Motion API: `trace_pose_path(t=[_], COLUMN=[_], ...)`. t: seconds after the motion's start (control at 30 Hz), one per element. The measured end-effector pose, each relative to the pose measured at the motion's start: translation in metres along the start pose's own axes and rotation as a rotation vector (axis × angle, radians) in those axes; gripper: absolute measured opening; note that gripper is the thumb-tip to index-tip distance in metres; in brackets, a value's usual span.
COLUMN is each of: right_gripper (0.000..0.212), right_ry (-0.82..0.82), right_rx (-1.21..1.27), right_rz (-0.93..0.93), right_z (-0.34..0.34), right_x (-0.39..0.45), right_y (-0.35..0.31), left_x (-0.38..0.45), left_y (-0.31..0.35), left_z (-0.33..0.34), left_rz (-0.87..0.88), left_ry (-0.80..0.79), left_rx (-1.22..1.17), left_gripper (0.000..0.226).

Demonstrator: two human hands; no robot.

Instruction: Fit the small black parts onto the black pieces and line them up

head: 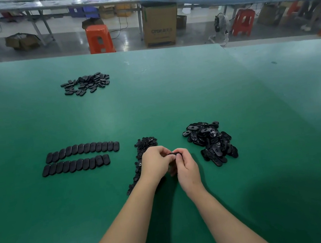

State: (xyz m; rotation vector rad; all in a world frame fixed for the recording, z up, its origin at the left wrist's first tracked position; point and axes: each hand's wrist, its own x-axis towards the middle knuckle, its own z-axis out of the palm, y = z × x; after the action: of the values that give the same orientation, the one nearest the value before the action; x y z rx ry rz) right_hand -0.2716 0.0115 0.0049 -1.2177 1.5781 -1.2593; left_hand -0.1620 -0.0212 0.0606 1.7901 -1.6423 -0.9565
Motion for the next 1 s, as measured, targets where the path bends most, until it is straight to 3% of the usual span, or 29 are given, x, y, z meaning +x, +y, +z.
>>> trace_pose_path(t=[0.43, 1.0], right_gripper=[0.022, 0.014], right_ry=[0.015, 0.023], right_rx=[-0.079, -0.029], right_rz=[-0.018, 0.023], right_z=[0.001, -0.001], right_x=[0.002, 0.006], right_y=[0.001, 0.003], left_x=[-0.010, -0.013], left_y=[-0.007, -0.004], left_z=[0.006, 0.019], left_rz=[-0.045, 0.025], left_ry=[-0.025, 0.102], left_rx=[-0.222, -0.067], left_gripper=[0.009, 0.011])
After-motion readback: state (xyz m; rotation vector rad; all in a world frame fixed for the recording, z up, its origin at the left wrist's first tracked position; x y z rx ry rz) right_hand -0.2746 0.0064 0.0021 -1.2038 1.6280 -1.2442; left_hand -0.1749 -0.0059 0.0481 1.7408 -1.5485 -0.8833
